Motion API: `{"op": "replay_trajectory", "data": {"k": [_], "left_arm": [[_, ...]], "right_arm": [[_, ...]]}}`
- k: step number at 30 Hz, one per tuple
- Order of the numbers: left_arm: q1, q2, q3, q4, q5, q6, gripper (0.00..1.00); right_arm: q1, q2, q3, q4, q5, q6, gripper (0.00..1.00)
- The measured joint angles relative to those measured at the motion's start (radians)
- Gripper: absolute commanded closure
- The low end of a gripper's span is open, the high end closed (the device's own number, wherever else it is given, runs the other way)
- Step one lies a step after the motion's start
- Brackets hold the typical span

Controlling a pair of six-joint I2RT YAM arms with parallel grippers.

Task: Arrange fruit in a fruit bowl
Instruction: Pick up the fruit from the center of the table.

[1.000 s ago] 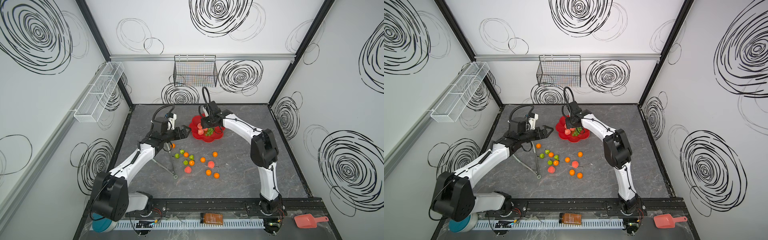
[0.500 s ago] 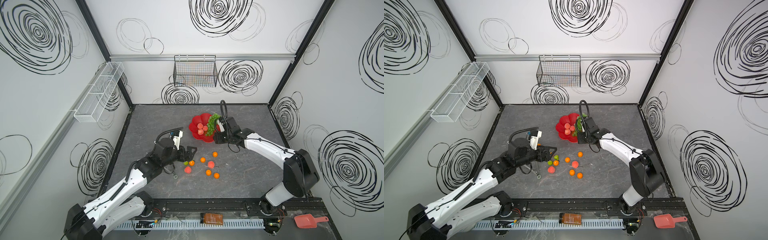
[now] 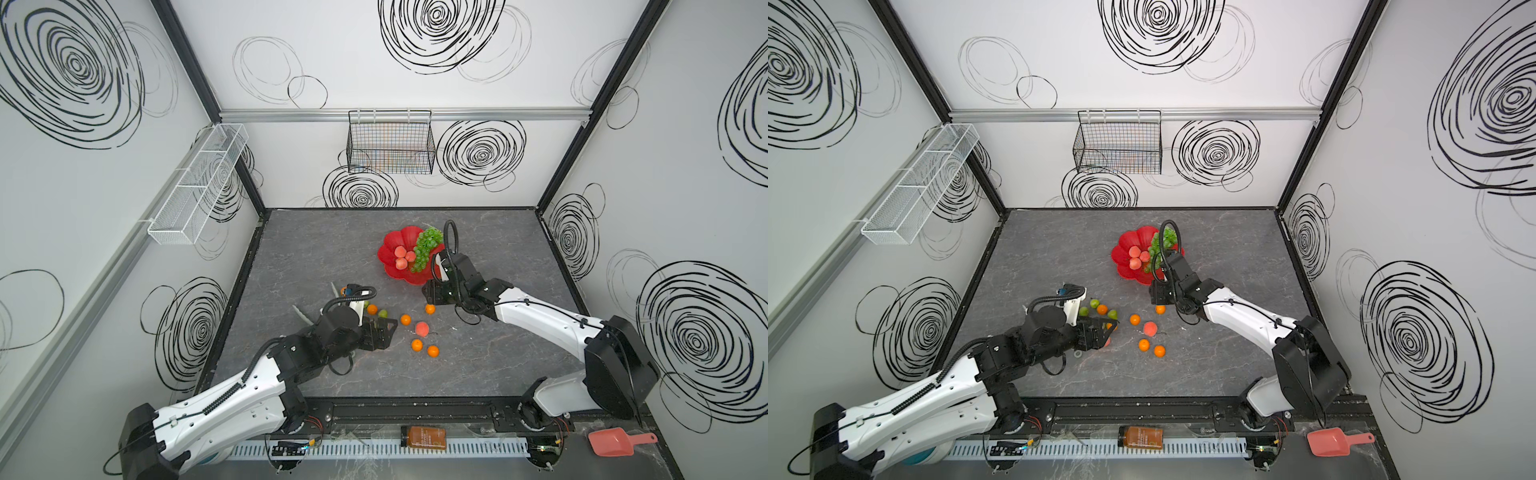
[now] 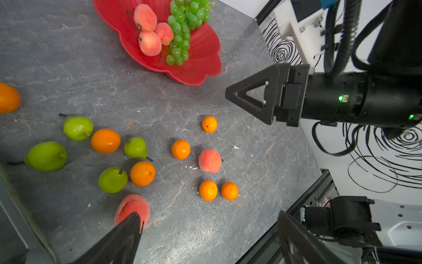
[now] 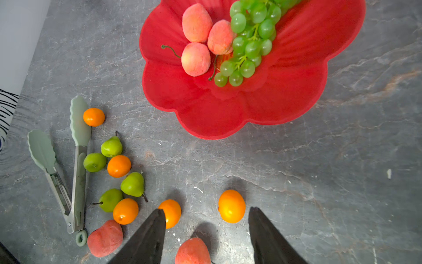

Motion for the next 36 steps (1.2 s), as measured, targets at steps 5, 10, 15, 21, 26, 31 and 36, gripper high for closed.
{"op": "replay_trajectory", "data": {"k": [5, 10, 15, 21, 26, 31, 36], "left_arm": [[-0.021, -0.024, -0.089, 0.020, 0.031, -0.039, 0.04], [-0.012, -0.020, -0.121, 0.049, 0.082, -0.039, 0.04], [0.032, -0.011, -0.132, 0.108, 0.143, -0.031, 0.04], [0.093, -0.012, -0.157, 0.140, 0.204, -0.019, 0.04], [0.112, -0.014, -0.158, 0.151, 0.226, -0.011, 0.04], [0.113, -0.027, -0.174, 0.158, 0.228, -0.013, 0.04], [0.113, -0.029, -0.182, 0.159, 0.228, -0.019, 0.04]], "right_arm": [[0.060, 0.025, 0.000, -0.047, 0.016, 0.043, 0.39], [0.107, 0.070, 0.001, -0.094, 0.019, 0.082, 0.39], [0.132, 0.122, 0.007, -0.121, 0.006, 0.095, 0.39], [0.175, 0.206, 0.064, -0.165, 0.011, 0.096, 0.39], [0.194, 0.241, 0.081, -0.186, 0.013, 0.089, 0.39], [0.200, 0.261, 0.082, -0.214, 0.016, 0.077, 0.39], [0.212, 0.274, 0.086, -0.229, 0.019, 0.071, 0.42]]}}
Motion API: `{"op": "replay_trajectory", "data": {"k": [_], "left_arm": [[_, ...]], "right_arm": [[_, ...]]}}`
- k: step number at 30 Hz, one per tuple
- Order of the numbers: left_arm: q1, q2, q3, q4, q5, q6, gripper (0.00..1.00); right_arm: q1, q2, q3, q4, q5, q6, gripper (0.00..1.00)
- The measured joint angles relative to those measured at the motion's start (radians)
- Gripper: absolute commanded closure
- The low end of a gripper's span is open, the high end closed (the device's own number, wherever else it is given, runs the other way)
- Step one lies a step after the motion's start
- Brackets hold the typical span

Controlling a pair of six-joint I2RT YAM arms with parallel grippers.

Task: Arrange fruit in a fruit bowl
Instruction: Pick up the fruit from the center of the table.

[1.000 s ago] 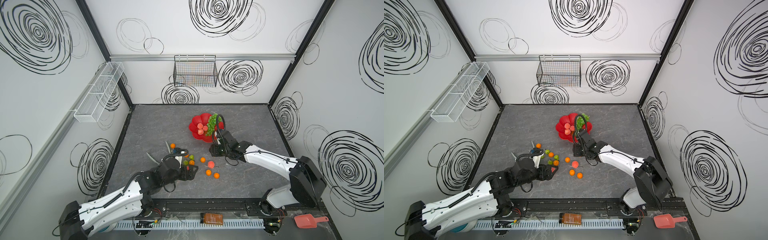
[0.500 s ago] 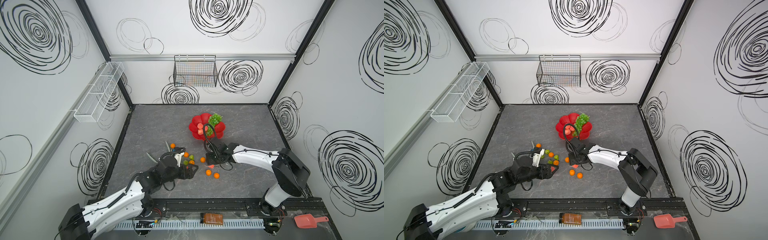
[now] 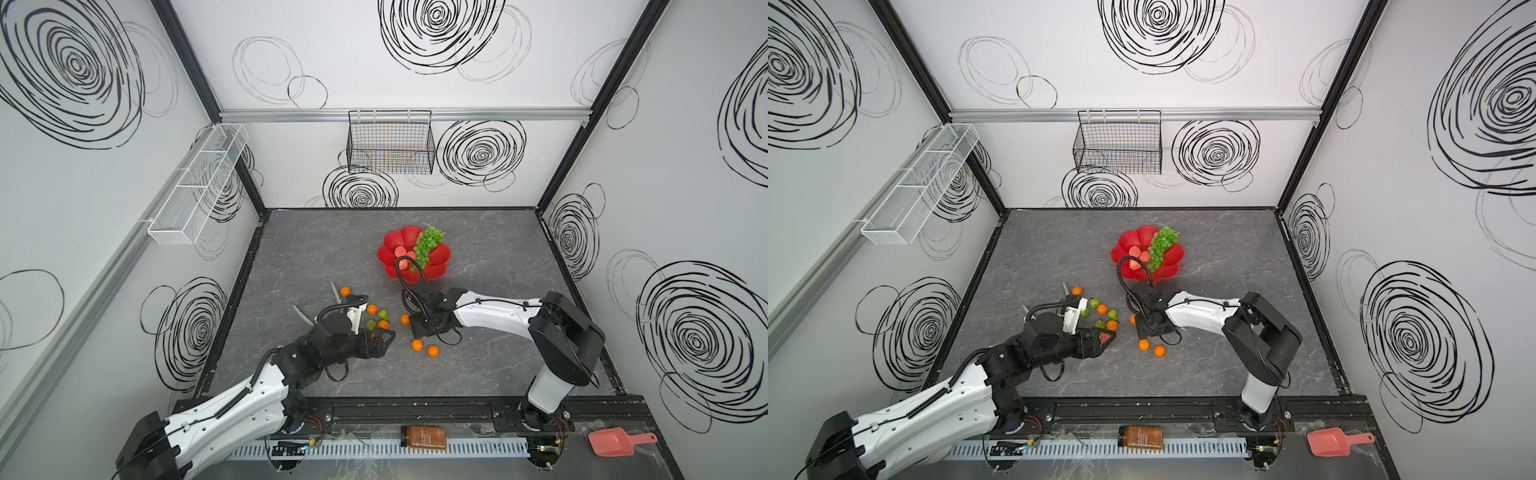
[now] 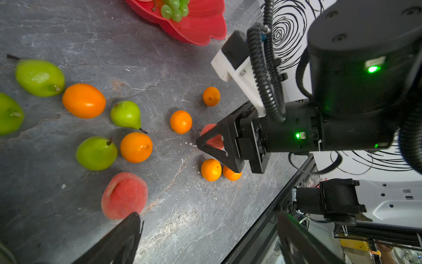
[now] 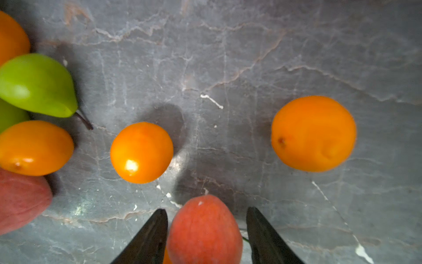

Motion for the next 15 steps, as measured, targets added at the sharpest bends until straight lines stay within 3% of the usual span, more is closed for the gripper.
{"op": "replay_trajectory", "data": {"k": [15], "left_arm": [[0.000, -0.031, 0.000, -0.002, -0.004, -0.005, 0.04]], "right_arm": [[0.014, 0.002, 0.000, -0.003, 0.016, 0.004, 0.51]]}}
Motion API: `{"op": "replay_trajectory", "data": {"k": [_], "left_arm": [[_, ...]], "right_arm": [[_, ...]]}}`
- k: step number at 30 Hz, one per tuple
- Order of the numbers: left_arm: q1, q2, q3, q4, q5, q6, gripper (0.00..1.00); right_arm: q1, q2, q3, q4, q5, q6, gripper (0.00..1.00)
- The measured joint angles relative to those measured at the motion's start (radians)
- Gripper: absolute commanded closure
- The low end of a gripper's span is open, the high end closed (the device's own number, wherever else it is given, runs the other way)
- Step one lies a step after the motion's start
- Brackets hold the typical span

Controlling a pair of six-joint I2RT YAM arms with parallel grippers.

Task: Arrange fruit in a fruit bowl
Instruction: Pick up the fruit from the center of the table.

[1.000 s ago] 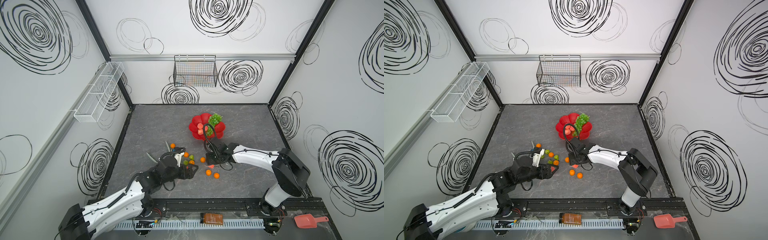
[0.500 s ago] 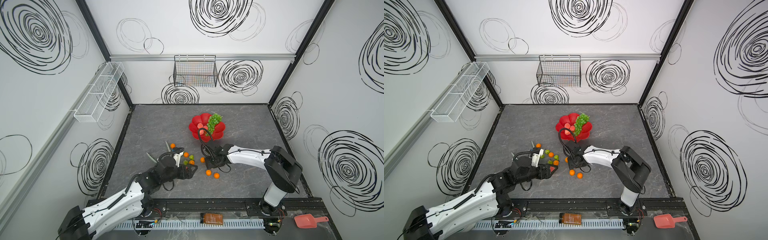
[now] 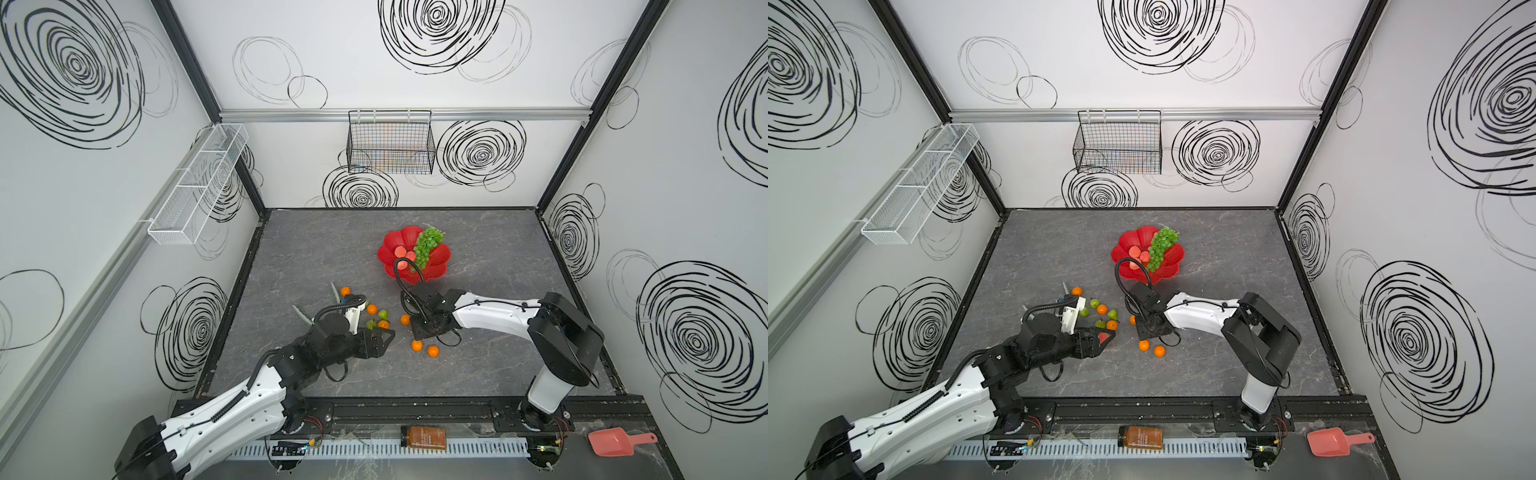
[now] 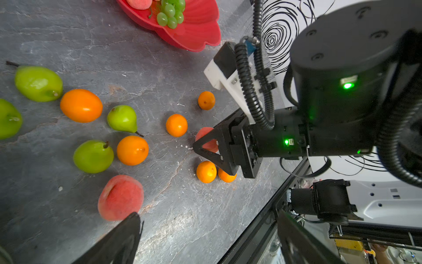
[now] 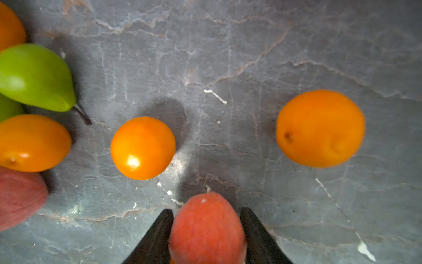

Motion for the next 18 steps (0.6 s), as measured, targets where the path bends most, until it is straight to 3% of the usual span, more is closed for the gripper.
{"op": "replay_trajectory", "data": {"k": [18], "left_arm": [[-0.007, 0.010, 0.005, -0.014, -0.022, 0.000, 0.04]], "right_arm": [[0.002, -0.118, -0.005, -0.001, 0.040, 0.023, 0.55]]}}
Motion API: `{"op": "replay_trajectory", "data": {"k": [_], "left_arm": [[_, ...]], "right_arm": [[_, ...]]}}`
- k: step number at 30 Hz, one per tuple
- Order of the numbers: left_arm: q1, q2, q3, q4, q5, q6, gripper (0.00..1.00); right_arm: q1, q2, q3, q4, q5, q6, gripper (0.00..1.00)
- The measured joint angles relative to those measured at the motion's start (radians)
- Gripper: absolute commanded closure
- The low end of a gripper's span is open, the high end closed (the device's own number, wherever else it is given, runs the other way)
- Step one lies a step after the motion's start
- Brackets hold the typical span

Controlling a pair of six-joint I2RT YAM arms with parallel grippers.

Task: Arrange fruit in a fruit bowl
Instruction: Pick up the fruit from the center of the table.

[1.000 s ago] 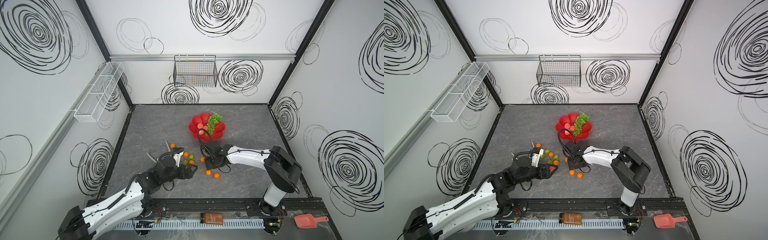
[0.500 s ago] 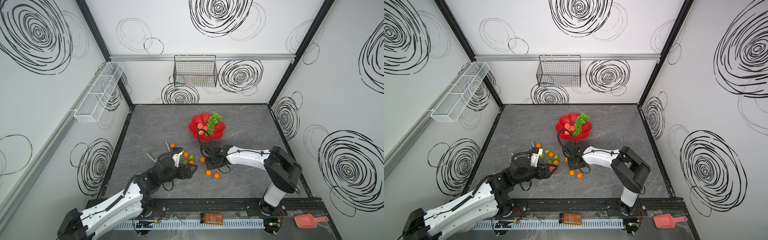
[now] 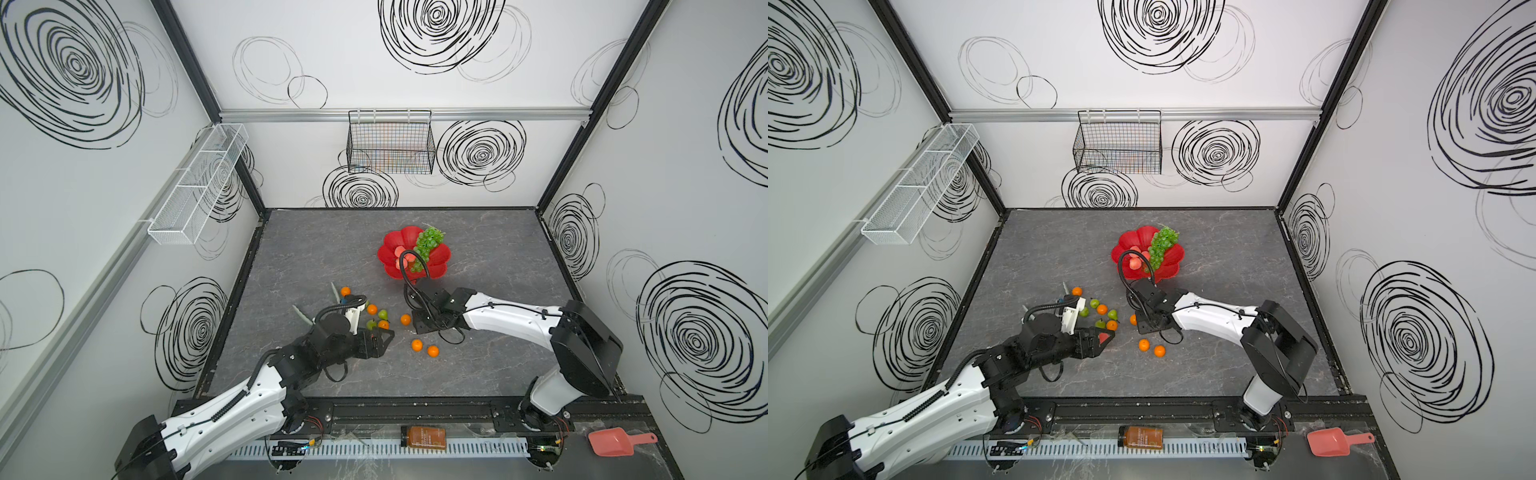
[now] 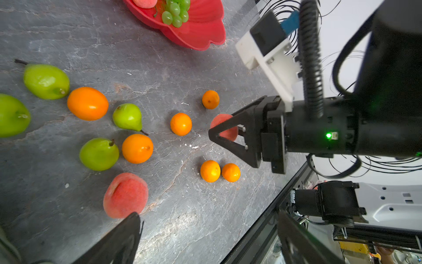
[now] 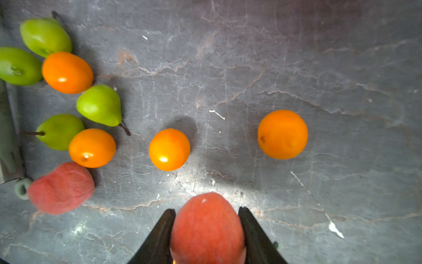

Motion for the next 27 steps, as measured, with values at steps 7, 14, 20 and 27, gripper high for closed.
{"op": "replay_trajectory", "data": {"k": [7, 14, 20, 27], "left_arm": [[0.003, 0.053, 0.069, 0.009, -0.008, 0.010, 0.04], [0.102, 0.158, 0.145, 0.038, 0.040, 0.077, 0.04], [0.226, 0.275, 0.232, 0.050, 0.122, 0.153, 0.04], [0.302, 0.441, 0.400, 0.053, 0.180, 0.237, 0.04]], "right_arm": [[-0.019, -0.056, -0.007, -0.003, 0.006, 0.005, 0.56], [-0.089, -0.060, 0.008, -0.021, 0.004, 0.001, 0.57], [-0.192, -0.060, 0.086, -0.033, -0.011, -0.021, 0.57], [-0.283, 0.039, 0.272, -0.037, -0.027, -0.071, 0.57]]}}
